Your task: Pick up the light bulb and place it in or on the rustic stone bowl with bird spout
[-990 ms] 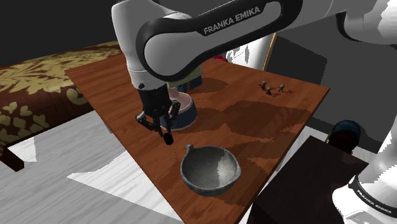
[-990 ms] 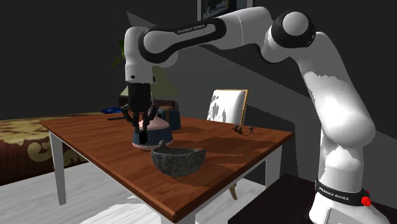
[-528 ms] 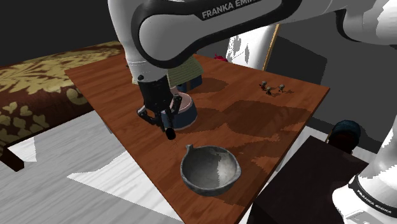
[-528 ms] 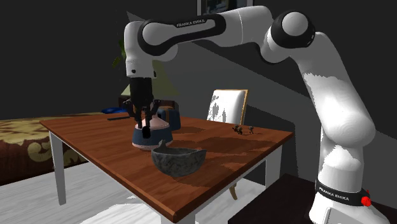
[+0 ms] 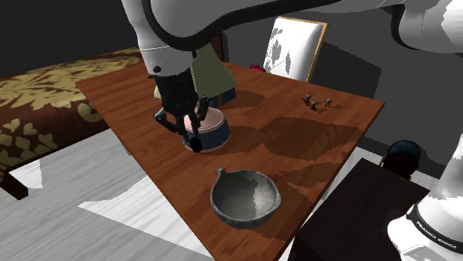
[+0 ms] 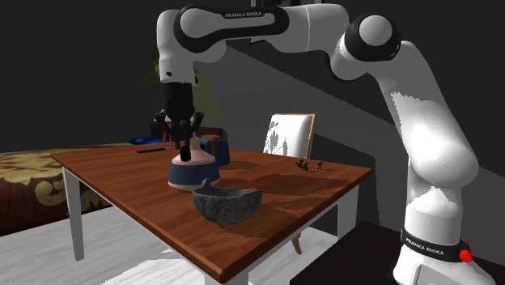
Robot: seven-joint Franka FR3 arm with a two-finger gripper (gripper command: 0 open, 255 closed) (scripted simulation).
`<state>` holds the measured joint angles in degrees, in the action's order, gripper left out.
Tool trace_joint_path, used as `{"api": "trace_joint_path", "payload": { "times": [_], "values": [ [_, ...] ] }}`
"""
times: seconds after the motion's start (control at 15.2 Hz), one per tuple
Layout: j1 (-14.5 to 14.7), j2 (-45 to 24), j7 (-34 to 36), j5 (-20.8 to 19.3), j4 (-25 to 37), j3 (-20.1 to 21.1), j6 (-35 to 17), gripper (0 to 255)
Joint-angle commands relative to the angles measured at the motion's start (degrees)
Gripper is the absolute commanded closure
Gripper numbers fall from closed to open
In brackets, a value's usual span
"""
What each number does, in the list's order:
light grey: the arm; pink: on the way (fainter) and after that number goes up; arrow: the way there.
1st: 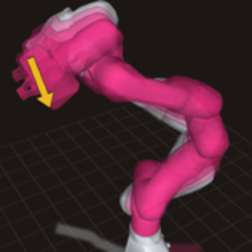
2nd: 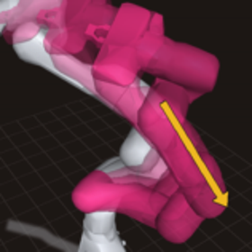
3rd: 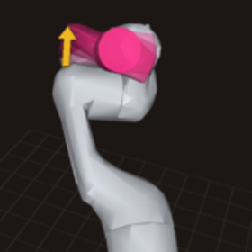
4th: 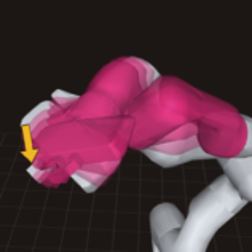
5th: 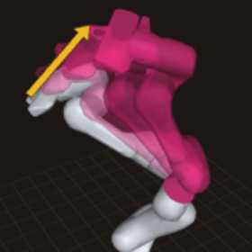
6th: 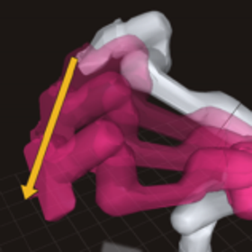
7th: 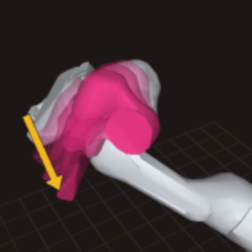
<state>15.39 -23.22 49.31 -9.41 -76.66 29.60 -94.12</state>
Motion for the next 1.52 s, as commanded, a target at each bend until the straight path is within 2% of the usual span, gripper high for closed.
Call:
{"api": "trace_joint_path", "payload": {
  "times": [0.0, 0.79, 1.12, 1.45],
  "values": [
    [0.3, -0.3, 0.0, -0.1, 2.2, 0.0, 1.9, 255],
    [3.0, -3.4, 0.2, -1.5, 15.7, 0.0, 12.4, 255],
    [-1.7, 11.1, 0.4, 5.0, -2.5, 1.8, 7.4, 255],
    [-3.5, 23.6, -0.6, 11.5, -14.9, 2.1, 5.8, 255]
  ]
}}
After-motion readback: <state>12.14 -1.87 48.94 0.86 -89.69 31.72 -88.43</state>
